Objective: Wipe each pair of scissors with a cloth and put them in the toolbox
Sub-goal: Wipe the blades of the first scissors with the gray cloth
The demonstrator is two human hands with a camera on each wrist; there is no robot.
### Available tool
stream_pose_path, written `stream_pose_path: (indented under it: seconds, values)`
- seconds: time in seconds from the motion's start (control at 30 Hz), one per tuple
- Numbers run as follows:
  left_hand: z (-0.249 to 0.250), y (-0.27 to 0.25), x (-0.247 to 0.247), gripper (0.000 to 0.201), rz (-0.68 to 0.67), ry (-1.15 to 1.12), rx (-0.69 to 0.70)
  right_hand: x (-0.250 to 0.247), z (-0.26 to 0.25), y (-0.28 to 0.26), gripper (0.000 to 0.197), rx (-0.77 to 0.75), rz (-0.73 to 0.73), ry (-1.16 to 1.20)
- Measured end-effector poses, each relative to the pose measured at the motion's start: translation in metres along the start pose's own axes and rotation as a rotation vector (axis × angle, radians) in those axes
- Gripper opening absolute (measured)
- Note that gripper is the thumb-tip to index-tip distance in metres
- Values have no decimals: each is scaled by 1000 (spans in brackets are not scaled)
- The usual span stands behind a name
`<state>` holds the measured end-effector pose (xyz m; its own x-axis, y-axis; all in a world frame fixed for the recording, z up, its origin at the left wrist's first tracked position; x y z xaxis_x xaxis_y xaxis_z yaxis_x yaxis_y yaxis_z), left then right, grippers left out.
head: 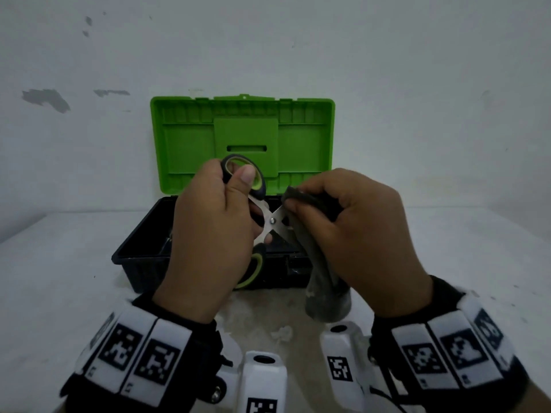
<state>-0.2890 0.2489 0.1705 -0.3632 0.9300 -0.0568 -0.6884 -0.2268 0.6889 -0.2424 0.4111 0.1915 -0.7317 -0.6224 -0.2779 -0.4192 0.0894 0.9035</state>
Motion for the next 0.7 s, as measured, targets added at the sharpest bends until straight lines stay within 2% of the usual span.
stream_pose_path:
  seconds: [0.13, 0.23, 0.37, 0.47, 0.57, 0.7]
  values:
    - [-13, 1, 5, 28, -47, -120, -148, -13, 31, 5, 3, 109, 47, -31]
    - [-20, 2, 6, 30, -63, -127, -210, -17, 38, 6, 4, 148, 57, -16]
    - [-28, 5, 3, 31, -60, -114, -239, -20, 20, 10, 5, 98, 60, 54]
    - [-26, 4, 5, 31, -81, -111, -238, -3, -5, 5, 11, -29, -44, 66]
    - [-18, 1, 8, 29, -104, -93, -189, 13, -15, -2, 7, -123, -141, 57]
    - [-22, -1, 11, 30, -122, -150, -230, 0, 10, 7, 4, -61, -81, -28]
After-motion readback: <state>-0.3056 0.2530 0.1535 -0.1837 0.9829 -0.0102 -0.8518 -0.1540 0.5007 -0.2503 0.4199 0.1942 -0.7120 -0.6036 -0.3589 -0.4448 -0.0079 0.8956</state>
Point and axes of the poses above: each hand's wrist, its own y-axis towards the middle knuckle, its own x-axis out of the palm, z = x × y, the point moved 10 cm from there along y, towards the middle knuckle, and after that the axes turned 10 degrees about z, right-handed, at the moved point
